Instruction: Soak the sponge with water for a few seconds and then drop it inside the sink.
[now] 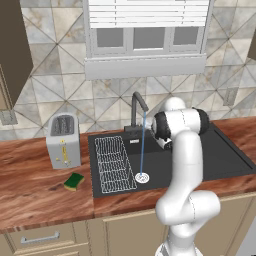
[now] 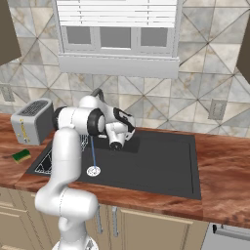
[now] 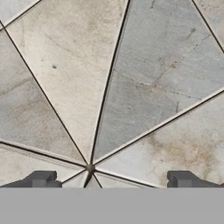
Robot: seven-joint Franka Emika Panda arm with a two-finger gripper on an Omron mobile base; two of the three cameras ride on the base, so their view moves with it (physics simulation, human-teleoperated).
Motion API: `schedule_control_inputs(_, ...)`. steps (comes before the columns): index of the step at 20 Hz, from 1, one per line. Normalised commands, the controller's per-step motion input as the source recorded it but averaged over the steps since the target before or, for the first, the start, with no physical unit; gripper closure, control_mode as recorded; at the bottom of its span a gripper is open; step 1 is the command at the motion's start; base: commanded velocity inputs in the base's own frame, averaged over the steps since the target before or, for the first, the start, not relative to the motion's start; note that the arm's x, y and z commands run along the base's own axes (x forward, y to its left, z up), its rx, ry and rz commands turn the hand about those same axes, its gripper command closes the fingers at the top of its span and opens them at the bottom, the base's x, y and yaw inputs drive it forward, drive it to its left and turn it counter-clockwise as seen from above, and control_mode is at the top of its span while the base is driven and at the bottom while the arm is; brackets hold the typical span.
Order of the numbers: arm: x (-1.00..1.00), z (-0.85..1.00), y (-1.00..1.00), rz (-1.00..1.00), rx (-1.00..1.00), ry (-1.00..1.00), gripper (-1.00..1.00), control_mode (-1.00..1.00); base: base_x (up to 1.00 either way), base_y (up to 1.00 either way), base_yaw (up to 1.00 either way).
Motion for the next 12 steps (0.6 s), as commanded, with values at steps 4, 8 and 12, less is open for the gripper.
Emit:
schedule_control_inputs(4,-0.16,0.2,-0.06,0.0,0.08,-0.02,-1.0,-1.0,0.0,0.0,0.0)
schedule_control_inputs(8,-0.23,0.4,0.0,0.0,0.07,-0.03,-1.0,-1.0,0.0,0.0,0.0)
schedule_control_inputs(12,-0.02,0.43,0.0,0.0,0.02,-0.01,-1.0,-1.0,0.0,0.0,0.0)
